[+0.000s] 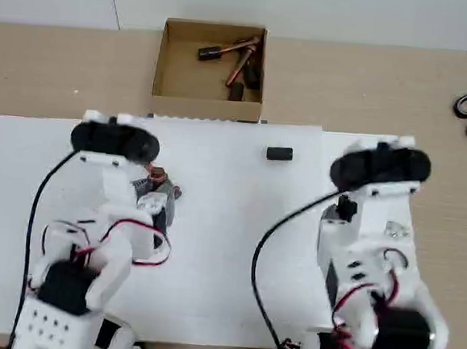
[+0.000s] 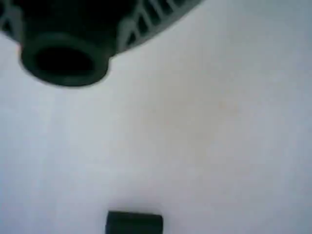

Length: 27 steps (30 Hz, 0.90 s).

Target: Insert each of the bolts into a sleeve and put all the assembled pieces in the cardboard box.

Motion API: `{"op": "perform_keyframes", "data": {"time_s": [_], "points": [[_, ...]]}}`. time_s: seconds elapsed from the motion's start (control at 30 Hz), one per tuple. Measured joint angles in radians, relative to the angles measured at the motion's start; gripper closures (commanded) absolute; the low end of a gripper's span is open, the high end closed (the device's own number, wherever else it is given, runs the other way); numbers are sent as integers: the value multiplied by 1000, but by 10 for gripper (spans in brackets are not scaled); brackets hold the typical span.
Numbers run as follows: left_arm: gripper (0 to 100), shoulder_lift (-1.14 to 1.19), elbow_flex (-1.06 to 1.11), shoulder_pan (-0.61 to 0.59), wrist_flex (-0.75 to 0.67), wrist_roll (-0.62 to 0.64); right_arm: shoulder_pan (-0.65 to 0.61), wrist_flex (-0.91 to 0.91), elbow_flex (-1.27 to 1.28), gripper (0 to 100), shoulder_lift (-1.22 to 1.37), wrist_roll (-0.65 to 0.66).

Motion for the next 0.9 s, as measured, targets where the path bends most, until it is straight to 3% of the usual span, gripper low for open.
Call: {"op": "perform_keyframes", "data": {"time_s": [0.37, 0.63, 0.9], "points": [[995, -334, 212, 0, -51, -11, -230, -187, 446, 996, -494, -9], [995, -526, 373, 0, -72, 137, -236, -206, 522, 996, -488, -9], [995, -531, 466, 0, -348, 153, -299, -218, 621, 995, -494, -9]]}}
